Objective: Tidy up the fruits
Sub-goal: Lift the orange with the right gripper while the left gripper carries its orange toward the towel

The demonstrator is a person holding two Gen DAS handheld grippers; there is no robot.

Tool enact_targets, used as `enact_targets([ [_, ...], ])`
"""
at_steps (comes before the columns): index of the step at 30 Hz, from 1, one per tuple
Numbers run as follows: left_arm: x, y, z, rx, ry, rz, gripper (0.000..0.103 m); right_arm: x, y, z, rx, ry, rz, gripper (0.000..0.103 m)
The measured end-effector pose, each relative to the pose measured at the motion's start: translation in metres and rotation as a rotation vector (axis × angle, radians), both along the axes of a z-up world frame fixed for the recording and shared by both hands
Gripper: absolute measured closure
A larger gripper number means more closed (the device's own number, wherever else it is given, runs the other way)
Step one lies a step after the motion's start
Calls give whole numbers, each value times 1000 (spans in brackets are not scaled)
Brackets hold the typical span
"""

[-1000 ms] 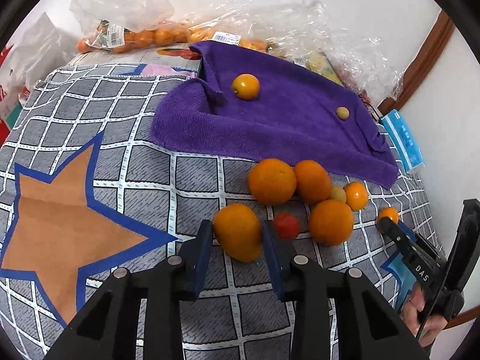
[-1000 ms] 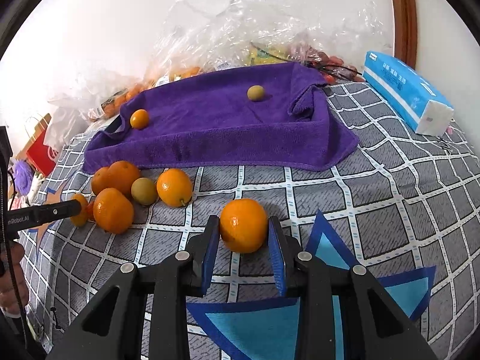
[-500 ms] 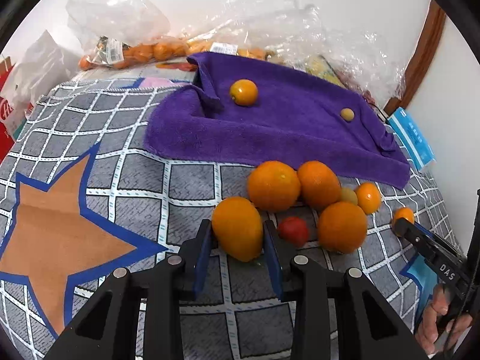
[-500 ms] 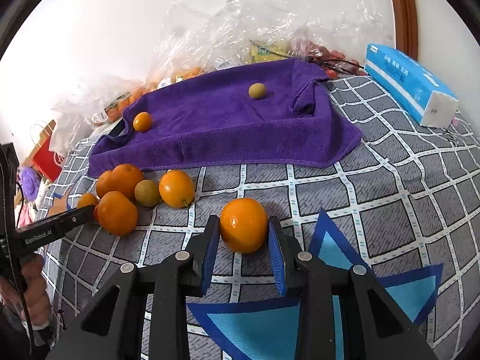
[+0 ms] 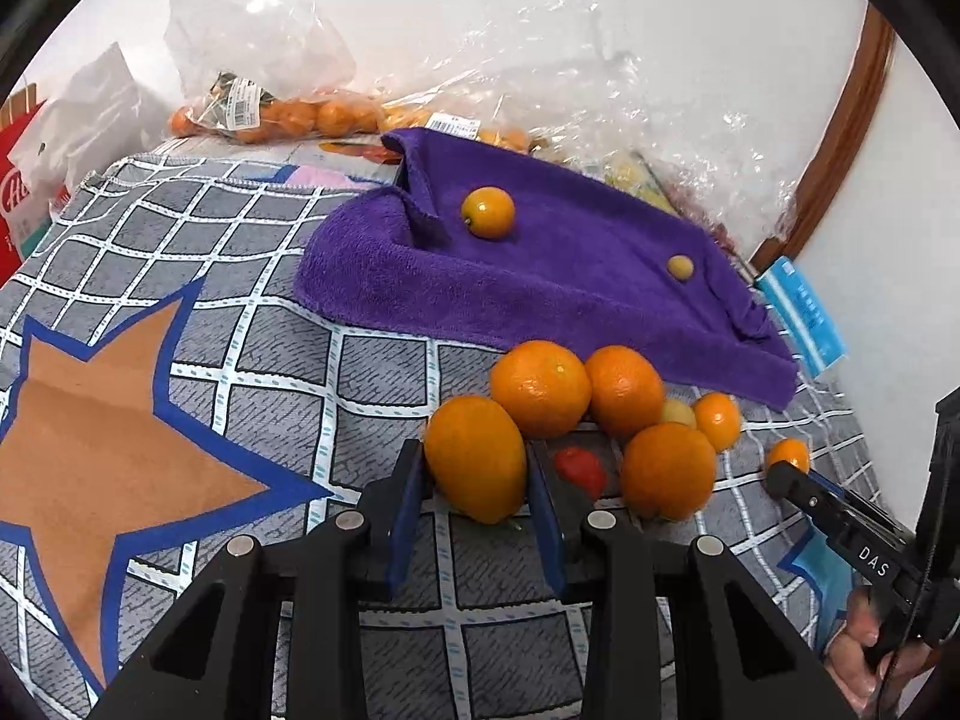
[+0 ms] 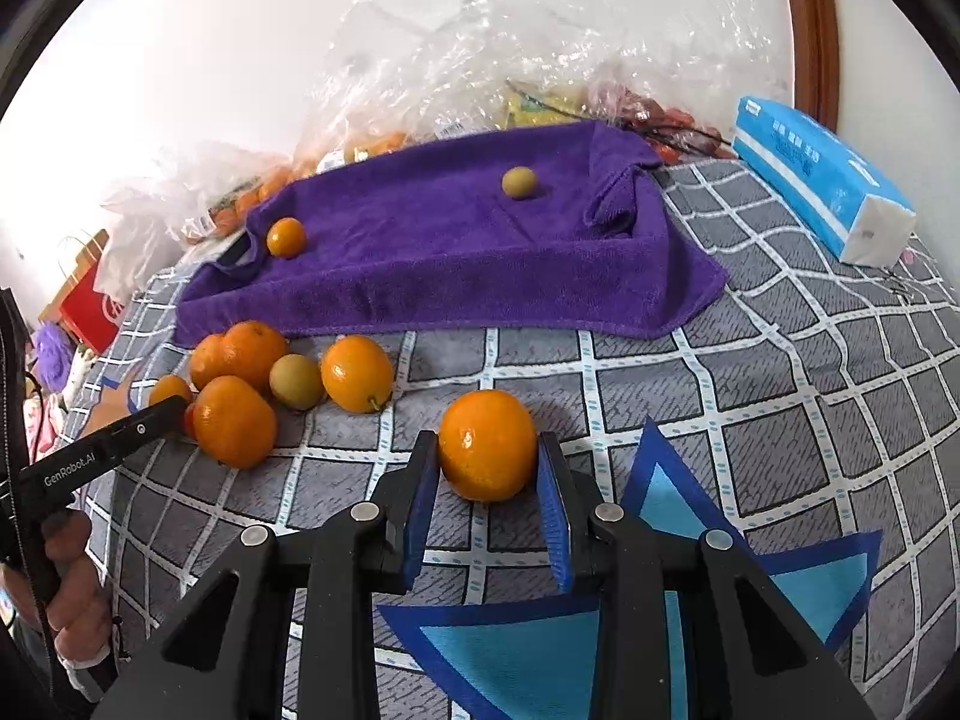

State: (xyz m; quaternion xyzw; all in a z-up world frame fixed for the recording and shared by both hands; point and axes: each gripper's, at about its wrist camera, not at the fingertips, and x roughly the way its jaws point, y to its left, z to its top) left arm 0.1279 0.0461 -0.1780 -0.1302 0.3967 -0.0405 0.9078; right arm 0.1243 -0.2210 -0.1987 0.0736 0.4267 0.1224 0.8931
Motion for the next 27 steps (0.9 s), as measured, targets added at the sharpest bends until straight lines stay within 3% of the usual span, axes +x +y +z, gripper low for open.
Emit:
enact_targets([
  [8,-11,-6,16,29,-102,-34,71,-5,-8,7,9,-38,-33,71],
  [15,-15,-3,26,-11,-57,-43,71,-13,-15,29,34,-57,-66,71],
  [27,-26,2,96,-9,-78,-33,71,-15,1,86,-9,-119,-68,71],
])
